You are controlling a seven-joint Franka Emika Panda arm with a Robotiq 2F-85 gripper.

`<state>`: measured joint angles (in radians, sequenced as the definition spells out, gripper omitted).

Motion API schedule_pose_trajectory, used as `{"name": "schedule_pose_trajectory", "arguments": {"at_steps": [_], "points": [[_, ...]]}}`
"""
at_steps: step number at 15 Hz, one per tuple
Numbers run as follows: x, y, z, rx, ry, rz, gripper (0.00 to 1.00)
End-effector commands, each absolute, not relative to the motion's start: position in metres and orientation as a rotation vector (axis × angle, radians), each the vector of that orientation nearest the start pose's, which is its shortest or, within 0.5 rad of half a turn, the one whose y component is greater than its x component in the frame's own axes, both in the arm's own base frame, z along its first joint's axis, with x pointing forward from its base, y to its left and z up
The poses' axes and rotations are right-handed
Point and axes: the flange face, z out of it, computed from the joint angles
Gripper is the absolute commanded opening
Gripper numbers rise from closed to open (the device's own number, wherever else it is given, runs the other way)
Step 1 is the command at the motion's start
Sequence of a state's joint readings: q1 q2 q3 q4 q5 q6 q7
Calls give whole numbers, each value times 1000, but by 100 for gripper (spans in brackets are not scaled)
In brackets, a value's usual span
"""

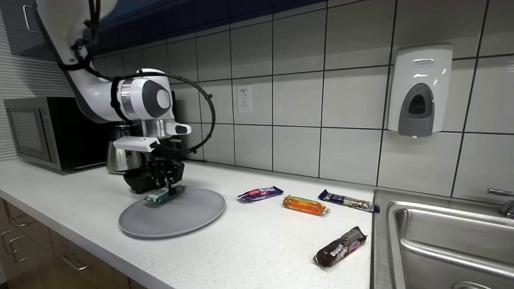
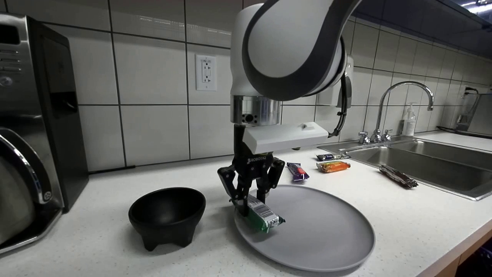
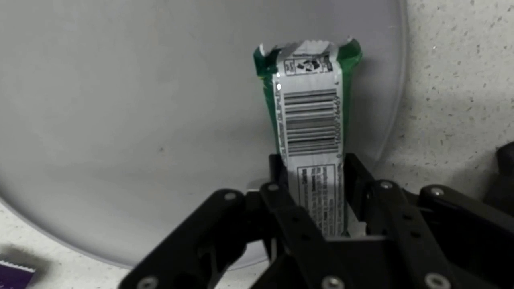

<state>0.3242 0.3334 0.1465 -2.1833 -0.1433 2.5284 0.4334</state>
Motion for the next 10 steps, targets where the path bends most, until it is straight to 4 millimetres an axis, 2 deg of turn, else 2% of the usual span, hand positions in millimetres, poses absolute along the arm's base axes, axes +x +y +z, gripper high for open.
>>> {"name": "schedule_pose_trajectory", "arguments": {"at_steps": [1, 2, 3, 4, 8, 10], "points": [[506, 261, 240, -3162, -218, -13, 14], [506, 260, 241, -3162, -215, -17, 64], [507, 259, 242, -3163, -211, -23, 65], [507, 257, 244, -3163, -208, -32, 70], [510, 255, 257, -3159, -194, -77, 99], [512, 253, 264, -3156, -180, -98, 100]]}}
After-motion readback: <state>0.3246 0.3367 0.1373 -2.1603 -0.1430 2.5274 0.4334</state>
